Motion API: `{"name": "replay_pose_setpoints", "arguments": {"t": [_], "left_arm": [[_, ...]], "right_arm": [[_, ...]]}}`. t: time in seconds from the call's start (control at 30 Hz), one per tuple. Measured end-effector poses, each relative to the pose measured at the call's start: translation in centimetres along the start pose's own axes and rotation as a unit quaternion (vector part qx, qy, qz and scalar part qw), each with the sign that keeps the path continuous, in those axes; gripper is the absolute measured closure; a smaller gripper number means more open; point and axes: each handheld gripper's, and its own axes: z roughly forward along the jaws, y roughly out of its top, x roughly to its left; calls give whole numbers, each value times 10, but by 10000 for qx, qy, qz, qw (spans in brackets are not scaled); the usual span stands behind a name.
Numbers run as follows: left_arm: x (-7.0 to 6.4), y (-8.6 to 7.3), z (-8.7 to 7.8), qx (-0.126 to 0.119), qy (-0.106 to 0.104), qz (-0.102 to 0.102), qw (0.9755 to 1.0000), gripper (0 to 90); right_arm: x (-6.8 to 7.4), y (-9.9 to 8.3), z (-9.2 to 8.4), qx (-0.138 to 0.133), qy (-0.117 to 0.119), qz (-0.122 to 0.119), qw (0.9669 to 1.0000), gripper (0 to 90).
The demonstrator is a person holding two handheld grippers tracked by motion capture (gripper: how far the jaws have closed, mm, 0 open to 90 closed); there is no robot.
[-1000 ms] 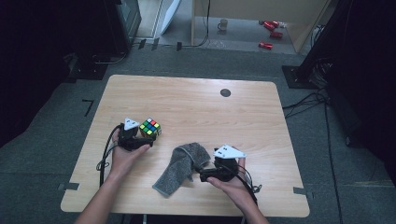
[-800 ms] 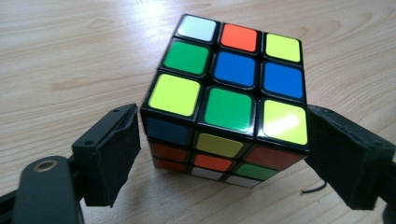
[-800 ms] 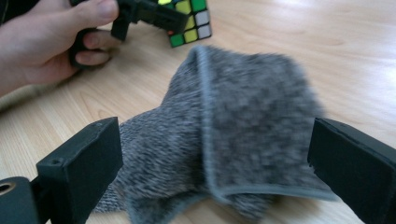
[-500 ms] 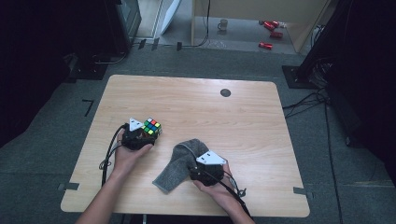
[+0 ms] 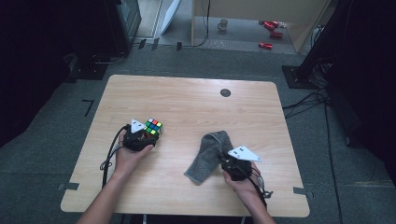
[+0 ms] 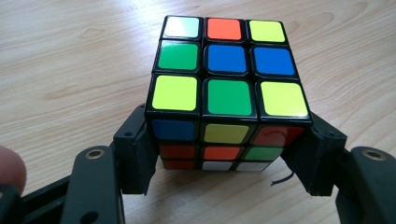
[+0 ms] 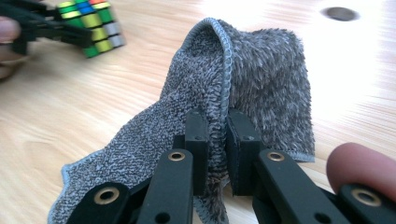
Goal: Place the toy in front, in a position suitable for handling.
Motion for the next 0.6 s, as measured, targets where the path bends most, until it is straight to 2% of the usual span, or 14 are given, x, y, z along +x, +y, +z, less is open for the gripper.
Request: {"name": "replay_pose_setpoints", "arguments": {"t": [0.03,0.07,0.13,0.17,0.3,0.6], "left_arm": [[-2,0,-1,-2,-6,31,10000,346],[-6,-1,-3,0,-58,69,10000,347],[-11,-2,-5,-21,-115,120,9999,348],[-11,-2,-5,-21,-115,120,9999,348],[-27,-4,-11,-30,-269,271,9993,348],[-69,-10,-25,-108,-797,430,9958,349]], "right_arm": [[-7,-2,-3,-13,-68,36,10000,815],[-21,-7,-9,-30,-200,134,9997,813],[-32,-11,-12,-42,-318,258,9992,813],[-32,-11,-12,-42,-318,258,9992,813],[-48,-15,-16,-36,-457,399,9982,805],[-51,-16,-11,-34,-461,426,9980,797]]}}
